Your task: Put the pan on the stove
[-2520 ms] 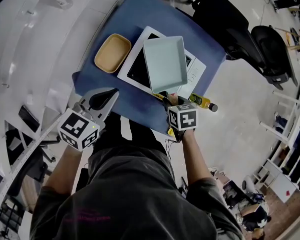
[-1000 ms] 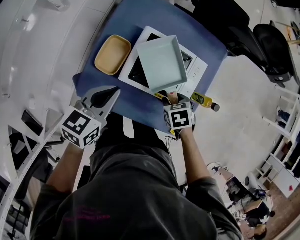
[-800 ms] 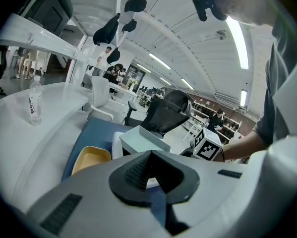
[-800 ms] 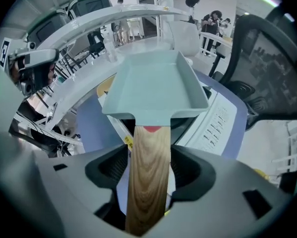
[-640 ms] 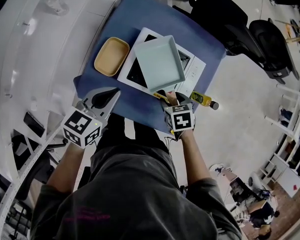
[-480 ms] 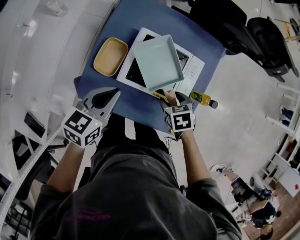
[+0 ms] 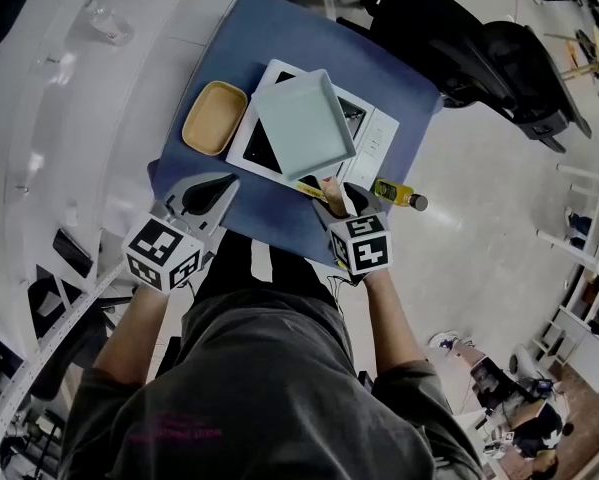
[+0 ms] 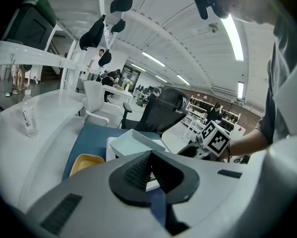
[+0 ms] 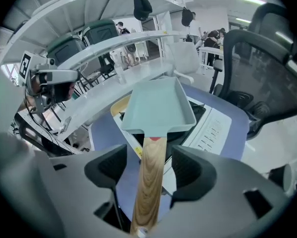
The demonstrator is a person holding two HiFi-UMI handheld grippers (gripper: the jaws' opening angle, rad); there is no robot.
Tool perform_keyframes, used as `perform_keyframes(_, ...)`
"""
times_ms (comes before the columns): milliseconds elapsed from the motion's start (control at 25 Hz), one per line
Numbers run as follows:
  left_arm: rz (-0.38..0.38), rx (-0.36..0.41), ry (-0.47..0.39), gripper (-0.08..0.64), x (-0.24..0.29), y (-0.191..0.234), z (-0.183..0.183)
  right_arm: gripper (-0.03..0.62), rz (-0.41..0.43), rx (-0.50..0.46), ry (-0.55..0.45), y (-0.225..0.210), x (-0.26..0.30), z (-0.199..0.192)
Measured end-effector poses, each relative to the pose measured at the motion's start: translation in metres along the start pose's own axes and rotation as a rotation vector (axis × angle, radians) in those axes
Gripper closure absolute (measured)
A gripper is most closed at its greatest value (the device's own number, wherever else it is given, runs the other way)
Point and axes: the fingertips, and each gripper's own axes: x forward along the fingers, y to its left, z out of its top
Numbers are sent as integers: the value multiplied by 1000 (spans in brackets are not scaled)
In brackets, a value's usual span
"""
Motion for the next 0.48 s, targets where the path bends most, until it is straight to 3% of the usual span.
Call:
perform_keyframes(240,11,34,-3,558,1,-11,10,327,40,6,-87,3,-20,11)
perform_keyframes(480,23,70,-13,558,2,-27,22,330,53,23,-246,-4,-59,39)
